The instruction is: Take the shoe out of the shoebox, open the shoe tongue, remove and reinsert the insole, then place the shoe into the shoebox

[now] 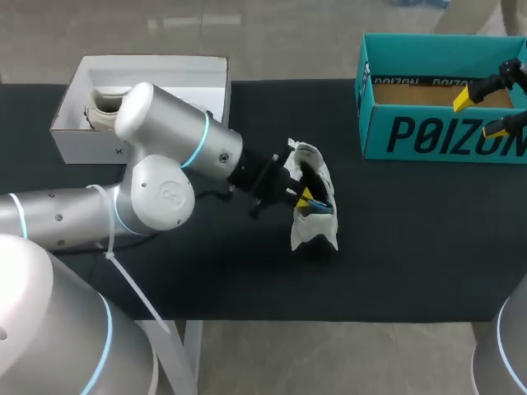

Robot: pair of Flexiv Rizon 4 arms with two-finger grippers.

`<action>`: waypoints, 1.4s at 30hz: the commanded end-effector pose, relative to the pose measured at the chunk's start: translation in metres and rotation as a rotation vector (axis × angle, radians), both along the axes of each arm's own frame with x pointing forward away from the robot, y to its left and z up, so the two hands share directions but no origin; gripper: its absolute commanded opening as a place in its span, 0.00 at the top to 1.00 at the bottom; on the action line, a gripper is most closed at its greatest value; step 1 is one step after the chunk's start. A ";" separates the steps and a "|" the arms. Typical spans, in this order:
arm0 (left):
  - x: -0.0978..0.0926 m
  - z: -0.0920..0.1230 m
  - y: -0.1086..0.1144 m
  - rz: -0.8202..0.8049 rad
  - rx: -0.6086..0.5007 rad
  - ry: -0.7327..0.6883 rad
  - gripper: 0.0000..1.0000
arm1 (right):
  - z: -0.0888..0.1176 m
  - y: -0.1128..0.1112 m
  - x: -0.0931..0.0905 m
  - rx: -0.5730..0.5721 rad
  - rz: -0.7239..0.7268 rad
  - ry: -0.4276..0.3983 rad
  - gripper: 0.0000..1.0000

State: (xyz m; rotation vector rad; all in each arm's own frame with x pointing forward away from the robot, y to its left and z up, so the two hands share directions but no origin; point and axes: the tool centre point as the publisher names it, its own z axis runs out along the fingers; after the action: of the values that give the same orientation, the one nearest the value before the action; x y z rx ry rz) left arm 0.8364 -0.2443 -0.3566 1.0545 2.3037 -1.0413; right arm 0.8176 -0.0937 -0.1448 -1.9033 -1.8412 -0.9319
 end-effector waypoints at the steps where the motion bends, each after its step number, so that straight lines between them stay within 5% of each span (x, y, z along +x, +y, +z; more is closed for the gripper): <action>1: -0.006 -0.004 0.003 0.014 -0.009 0.014 0.60 | 0.000 0.000 -0.001 -0.003 -0.003 0.001 0.00; 4: -0.010 -0.001 0.005 0.009 -0.008 0.015 0.24 | 0.000 0.000 -0.001 -0.003 -0.003 0.001 0.00; 6: -0.012 0.004 0.007 0.007 -0.014 0.015 0.21 | 0.000 0.000 -0.001 -0.003 -0.003 0.001 0.00; 7: -0.012 0.006 0.008 0.006 -0.016 0.014 0.26 | 0.000 0.000 -0.001 -0.003 -0.003 0.001 0.00; 11: -0.013 0.013 0.010 -0.006 -0.017 0.001 0.91 | 0.000 0.000 -0.001 -0.003 -0.003 0.001 0.00; 14: -0.014 0.016 0.009 -0.016 -0.016 -0.008 1.00 | 0.000 0.000 -0.001 -0.003 -0.003 0.001 0.00; 26: -0.018 0.008 0.001 -0.060 0.034 0.019 1.00 | 0.000 0.000 -0.001 -0.003 -0.003 0.001 0.00; 31: -0.015 0.024 -0.003 -0.092 0.157 0.064 1.00 | 0.000 0.000 -0.001 -0.003 -0.003 0.001 0.00; 38: -0.011 0.055 0.002 -0.277 0.574 0.111 1.00 | 0.000 0.000 -0.001 -0.003 -0.003 0.001 0.00; 42: -0.009 0.067 0.009 -0.369 0.712 0.075 1.00 | 0.000 0.000 -0.001 -0.003 -0.003 0.001 0.00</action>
State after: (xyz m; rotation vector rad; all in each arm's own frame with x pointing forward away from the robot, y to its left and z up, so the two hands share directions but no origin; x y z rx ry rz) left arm 0.8260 -0.2415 -0.3099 1.3557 2.4602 -0.8212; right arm 0.8176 -0.0937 -0.1448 -1.9033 -1.8414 -0.9318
